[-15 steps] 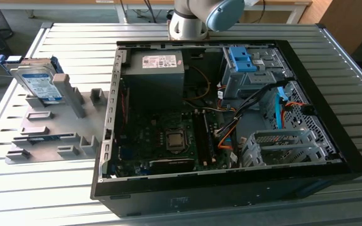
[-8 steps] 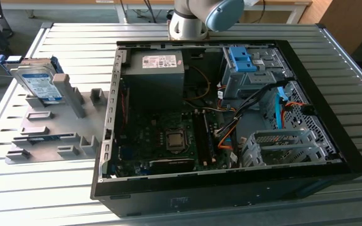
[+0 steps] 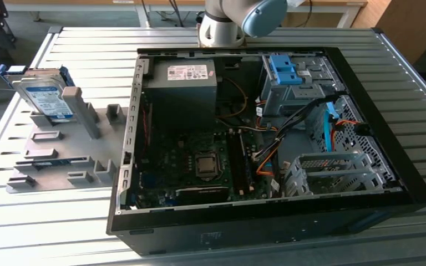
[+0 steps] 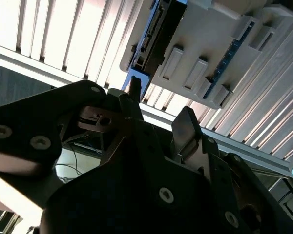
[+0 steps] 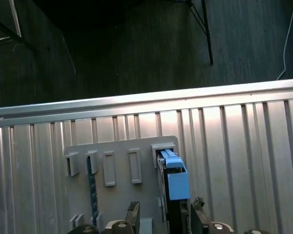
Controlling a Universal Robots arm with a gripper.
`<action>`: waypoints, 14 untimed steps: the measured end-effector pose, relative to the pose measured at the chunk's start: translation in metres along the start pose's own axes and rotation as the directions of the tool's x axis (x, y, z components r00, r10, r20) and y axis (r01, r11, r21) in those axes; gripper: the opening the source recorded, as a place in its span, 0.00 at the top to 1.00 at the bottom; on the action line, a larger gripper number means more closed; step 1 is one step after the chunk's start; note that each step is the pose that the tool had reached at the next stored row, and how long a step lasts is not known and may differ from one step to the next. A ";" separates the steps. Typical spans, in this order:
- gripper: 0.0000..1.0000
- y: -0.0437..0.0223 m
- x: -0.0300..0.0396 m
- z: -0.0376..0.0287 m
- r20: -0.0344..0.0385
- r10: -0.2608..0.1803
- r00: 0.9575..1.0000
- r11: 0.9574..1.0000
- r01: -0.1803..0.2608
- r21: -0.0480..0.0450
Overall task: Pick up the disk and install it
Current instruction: 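Pick up the disk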
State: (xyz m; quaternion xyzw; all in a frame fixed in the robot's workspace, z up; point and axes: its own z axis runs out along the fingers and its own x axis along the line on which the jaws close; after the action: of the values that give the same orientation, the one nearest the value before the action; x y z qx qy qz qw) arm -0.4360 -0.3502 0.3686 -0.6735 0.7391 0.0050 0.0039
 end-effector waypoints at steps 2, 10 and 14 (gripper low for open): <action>0.47 0.0010 0.0001 0.0030 0.000 -0.016 1.000 1.000 0.016 0.000; 0.47 0.0066 -0.0002 0.0154 0.000 -0.016 1.000 1.000 0.016 0.006; 0.47 0.0067 -0.0004 0.0161 -0.001 -0.016 1.000 1.000 0.016 0.006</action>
State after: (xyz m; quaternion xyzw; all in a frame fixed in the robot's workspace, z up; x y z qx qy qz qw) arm -0.4426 -0.3490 0.3525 -0.6795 0.7336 0.0023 0.0058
